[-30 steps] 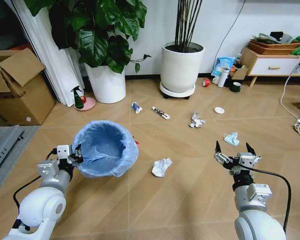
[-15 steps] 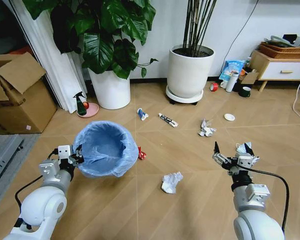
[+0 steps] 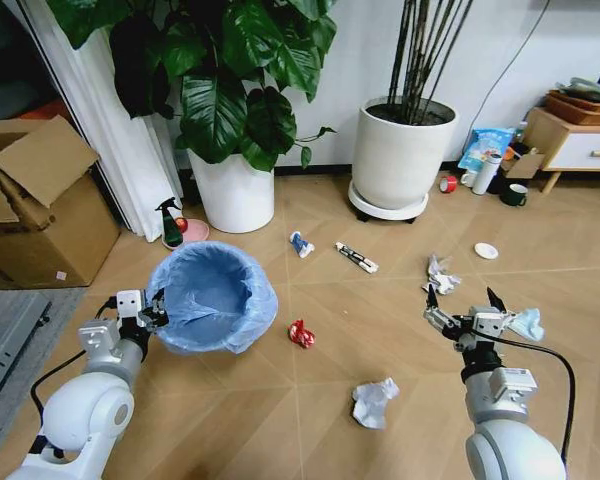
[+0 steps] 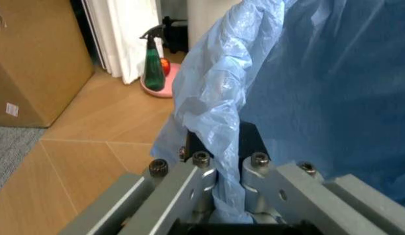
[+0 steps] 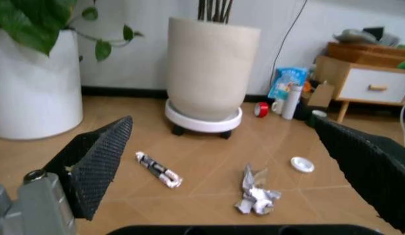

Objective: Pick up the trash bin and place the garbage on the floor into it.

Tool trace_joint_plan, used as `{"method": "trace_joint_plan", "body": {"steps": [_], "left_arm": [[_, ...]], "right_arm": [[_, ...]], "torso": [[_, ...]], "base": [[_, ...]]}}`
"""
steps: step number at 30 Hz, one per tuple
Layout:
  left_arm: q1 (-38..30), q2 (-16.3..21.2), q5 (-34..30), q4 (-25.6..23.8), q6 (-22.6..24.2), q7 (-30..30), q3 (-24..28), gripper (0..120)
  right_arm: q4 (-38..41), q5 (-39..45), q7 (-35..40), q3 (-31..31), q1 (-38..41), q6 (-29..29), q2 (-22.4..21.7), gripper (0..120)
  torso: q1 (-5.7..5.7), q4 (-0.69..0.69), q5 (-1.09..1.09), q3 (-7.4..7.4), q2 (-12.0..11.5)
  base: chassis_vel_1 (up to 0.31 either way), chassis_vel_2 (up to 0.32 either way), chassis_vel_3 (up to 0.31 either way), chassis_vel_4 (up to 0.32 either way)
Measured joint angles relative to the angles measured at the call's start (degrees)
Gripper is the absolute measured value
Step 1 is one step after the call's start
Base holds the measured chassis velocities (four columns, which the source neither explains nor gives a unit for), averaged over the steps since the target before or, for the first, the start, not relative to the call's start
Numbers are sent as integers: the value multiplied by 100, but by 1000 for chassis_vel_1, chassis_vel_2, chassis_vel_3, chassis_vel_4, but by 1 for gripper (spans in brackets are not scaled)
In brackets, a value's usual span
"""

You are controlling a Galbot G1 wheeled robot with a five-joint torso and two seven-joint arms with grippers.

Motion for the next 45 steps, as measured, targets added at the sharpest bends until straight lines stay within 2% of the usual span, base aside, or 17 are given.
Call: {"method": "trace_joint_plan", "body": {"steps": [5, 9, 10, 11, 13, 14, 15, 18, 19, 22, 26, 29, 31, 35, 45], "left_arm": [[-15, -26, -19, 45, -75, -3, -29, 0], [-162, 49, -148, 143, -87, -32, -6, 0], [-162, 49, -148, 143, -87, -32, -6, 0], [-185, 76, -180, 157, -87, -42, -7, 0], [-238, 138, -277, 208, -84, -85, -24, 0], [-253, 151, -296, 226, -82, -101, -30, 0], [-253, 151, -296, 226, -82, -101, -30, 0], [-286, 171, -342, 282, -79, -151, -55, 0], [-286, 171, -342, 282, -79, -151, -55, 0], [-289, 173, -382, 300, -75, -177, -69, 0], [-291, 135, -382, 335, -76, -178, -77, 0], [-297, 107, -378, 351, -77, -179, -83, 0], [-301, 89, -365, 373, -82, -180, -84, 0], [-336, 54, -320, 420, -101, -171, -79, 0], [-361, 44, -249, 433, -112, -142, -51, 0]], "right_arm": [[-399, 114, -74, -130, 95, 42, -250, 100], [-1092, 632, -513, -371, 298, 141, -851, 100], [-1092, 632, -513, -371, 298, 141, -851, 100], [-1271, 737, -636, -418, 376, 194, -1066, 100], [-1731, 986, -989, -571, 609, 356, -1851, 100], [-1840, 1082, -1076, -638, 661, 396, -2085, 100], [-1840, 1082, -1076, -638, 661, 396, -2085, 100], [-2311, 1411, -1700, -980, 801, 591, -2936, 100], [-2311, 1411, -1700, -980, 801, 591, -2936, 100], [-2830, 1423, -2388, -1356, 880, 977, -3430, 100], [-3349, 1277, -2830, -1749, 1067, 1239, -3628, 100], [-3670, 1117, -3046, -1973, 1175, 1385, -3638, 100], [-3864, 1045, -3116, -2143, 1226, 1428, -3622, 100], [-4276, 810, -3196, -2456, 1382, 1537, -3423, 100], [-4945, 805, -3256, -2746, 1848, 1570, -3011, 100]], "torso": [[0, -3, 0, 0, 0], [-1, -1, 0, -1, 0], [-1, -1, 0, -1, 0], [-1, -2, 3, -1, 0], [-1, -1, 0, -1, 0], [-1, -1, -2, -1, 0], [-1, -1, -2, -1, 0], [0, -1, 1, 0, 0], [0, -1, 1, 0, 0], [0, -2, 0, -1, 0], [0, -1, -3, -1, 0], [0, -1, 2, -1, 0], [0, -1, -3, -1, 0], [0, -2, -2, -1, 0], [0, 0, -2, -1, 0]], "base": [[-62, 7, 18, -1], [0, 0, 0, 0], [0, 0, 0, 0], [0, 0, 0, 0], [0, 0, 0, 0], [0, 0, 0, 0], [0, 0, 0, 0], [0, 0, 0, 0], [0, 0, 0, 0], [0, 0, 0, 0], [0, 0, 0, 0], [0, 0, 0, 0], [0, 0, 0, 0], [0, 0, 0, 0], [0, 0, 0, 0]]}}
